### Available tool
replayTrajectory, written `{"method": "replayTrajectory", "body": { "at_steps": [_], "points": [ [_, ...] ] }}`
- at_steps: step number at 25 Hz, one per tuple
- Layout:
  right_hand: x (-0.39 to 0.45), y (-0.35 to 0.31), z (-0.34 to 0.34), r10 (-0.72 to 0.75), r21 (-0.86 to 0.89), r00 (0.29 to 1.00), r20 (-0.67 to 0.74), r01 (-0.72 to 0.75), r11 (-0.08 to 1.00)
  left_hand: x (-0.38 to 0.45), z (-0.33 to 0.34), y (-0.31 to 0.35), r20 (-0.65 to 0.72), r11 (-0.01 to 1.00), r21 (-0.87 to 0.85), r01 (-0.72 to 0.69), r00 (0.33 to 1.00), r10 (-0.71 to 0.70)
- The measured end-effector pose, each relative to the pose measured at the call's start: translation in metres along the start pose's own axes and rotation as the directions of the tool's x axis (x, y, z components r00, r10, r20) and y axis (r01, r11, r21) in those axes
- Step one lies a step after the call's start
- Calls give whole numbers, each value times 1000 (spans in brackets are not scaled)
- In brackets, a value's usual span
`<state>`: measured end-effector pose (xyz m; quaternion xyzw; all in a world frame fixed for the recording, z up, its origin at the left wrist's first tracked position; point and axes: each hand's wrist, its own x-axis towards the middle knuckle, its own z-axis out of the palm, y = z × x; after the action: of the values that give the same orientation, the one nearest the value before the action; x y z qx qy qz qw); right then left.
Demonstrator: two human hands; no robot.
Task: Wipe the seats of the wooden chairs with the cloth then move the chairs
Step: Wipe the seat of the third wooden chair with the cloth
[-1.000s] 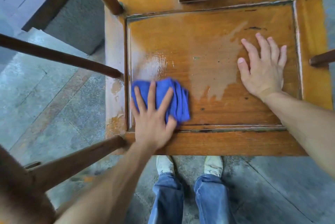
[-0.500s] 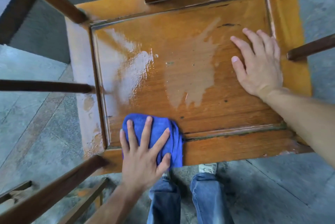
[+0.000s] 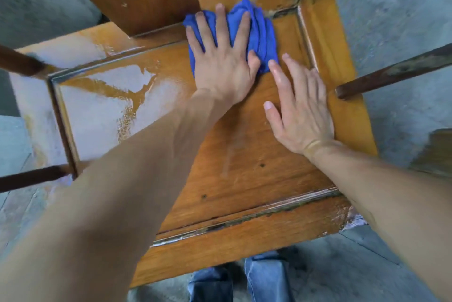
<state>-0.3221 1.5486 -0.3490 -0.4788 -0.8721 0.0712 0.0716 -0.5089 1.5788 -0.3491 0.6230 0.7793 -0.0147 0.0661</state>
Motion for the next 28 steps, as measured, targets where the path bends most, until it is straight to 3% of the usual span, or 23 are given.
{"method": "replayTrajectory", "body": {
  "at_steps": [2,7,11,15,19,25,28],
  "points": [
    [2,0,0,0,-6,1000,3,0,1000,2,2,8,18,999,-11,39,999,-39],
    [0,2,1,2,17,1000,-13,-2,1000,-26,0,-17,17,995,-77,-66,998,68],
    [2,2,0,-6,37,1000,-12,6,999,-135,5,-55,11,995,-55,-80,997,81],
    [1,3,0,4,53,1000,22,-5,999,-281,13,-89,115,997,-57,53,992,-46],
    [-1,0,-3,8,65,1000,20,-9,998,-365,20,-71,166,998,-37,59,985,-52],
    [-1,3,-3,28,153,1000,-1,-28,988,-295,14,-16,155,980,-90,-176,970,188],
    [-1,4,-1,69,197,997,-30,-61,978,-192,10,2,50,981,-114,-157,985,163]
  ]
}}
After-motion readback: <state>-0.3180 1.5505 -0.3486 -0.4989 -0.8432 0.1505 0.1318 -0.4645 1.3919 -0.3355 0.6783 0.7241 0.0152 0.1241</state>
